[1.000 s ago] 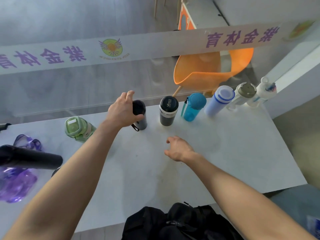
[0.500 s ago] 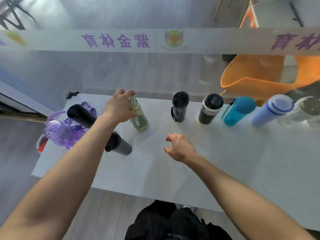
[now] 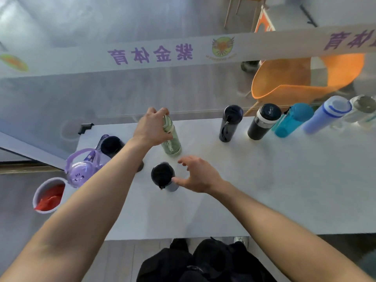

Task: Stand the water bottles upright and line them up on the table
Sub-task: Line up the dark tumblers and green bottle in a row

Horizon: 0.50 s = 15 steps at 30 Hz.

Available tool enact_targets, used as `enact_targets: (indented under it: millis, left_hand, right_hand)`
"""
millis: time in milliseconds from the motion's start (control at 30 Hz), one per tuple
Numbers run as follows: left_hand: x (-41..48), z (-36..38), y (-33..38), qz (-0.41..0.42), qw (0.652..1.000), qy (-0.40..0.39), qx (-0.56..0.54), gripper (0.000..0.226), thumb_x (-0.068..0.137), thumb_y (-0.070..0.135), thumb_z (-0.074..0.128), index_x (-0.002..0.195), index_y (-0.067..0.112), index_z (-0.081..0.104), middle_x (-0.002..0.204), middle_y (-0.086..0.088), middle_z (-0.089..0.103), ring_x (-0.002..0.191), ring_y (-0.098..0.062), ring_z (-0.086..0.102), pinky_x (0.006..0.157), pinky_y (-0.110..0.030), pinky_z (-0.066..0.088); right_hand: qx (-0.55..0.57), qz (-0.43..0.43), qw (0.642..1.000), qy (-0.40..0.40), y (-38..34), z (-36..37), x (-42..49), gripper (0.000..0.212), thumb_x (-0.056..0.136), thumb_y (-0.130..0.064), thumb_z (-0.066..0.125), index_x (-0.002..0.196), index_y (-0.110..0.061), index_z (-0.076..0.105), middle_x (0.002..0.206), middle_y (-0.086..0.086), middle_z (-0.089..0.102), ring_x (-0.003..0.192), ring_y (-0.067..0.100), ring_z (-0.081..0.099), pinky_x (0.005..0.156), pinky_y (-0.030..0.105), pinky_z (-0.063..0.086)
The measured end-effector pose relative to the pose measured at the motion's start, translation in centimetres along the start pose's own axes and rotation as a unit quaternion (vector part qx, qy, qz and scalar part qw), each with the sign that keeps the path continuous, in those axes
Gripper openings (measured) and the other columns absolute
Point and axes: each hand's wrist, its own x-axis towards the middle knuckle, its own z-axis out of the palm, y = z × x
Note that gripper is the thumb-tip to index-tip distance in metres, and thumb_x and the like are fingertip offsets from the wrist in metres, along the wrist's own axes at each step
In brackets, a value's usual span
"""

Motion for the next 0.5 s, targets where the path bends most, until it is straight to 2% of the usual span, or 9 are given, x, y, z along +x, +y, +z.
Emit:
enact_targets:
  millis: [133,233,333,500]
  left_hand:
    - [1.1,-0.8,-3.0,0.016,1.000,-0.004,0.015,0.080,0.069,0.031,0.094,0.140,0.030,0.057,0.123,-0.009,0.052,0.097,-0.039,0.065,0.084,-0.049,0.063]
    - [1.9,-1.2,-4.2,0.029,0.999,-0.014,0.019,0.079,0.070,0.032,0.094,0.139,0.028,0.057,0.120,-0.010,0.051,0.095,-0.040,0.064,0.084,-0.051,0.062]
    - [2.1,-1.1,-4.3,0.044,0.999,-0.013,0.016,0.075,0.069,0.033,0.093,0.134,0.027,0.057,0.118,-0.010,0.050,0.090,-0.041,0.063,0.080,-0.050,0.062]
    - [2.2,-0.9,-5.1,0.053,0.999,-0.010,0.009,0.071,0.067,0.034,0.091,0.128,0.027,0.056,0.113,-0.005,0.049,0.086,-0.038,0.062,0.077,-0.050,0.062]
  right_hand:
    - [-0.010,-0.001,1.000,-0.009,-3.5,1.7,0.7,0.116,0.069,-0.086,0.076,0.160,-0.025,0.037,0.153,0.001,0.052,0.133,0.025,0.059,0.110,0.048,0.052]
    - [-0.020,-0.032,0.999,0.008,-5.1,3.4,1.2,0.123,0.064,-0.081,0.084,0.163,-0.037,0.025,0.152,0.002,0.048,0.126,0.030,0.062,0.101,0.050,0.057]
    - [-0.050,-0.067,0.997,-0.005,-5.2,5.7,2.3,0.110,0.069,-0.067,0.088,0.160,-0.041,0.032,0.151,0.000,0.049,0.116,0.034,0.066,0.094,0.049,0.059]
    - [-0.044,-0.048,0.996,-0.061,-5.4,9.0,4.4,0.070,0.084,-0.045,0.078,0.144,-0.037,0.041,0.123,0.005,0.067,0.098,0.037,0.069,0.084,0.043,0.057]
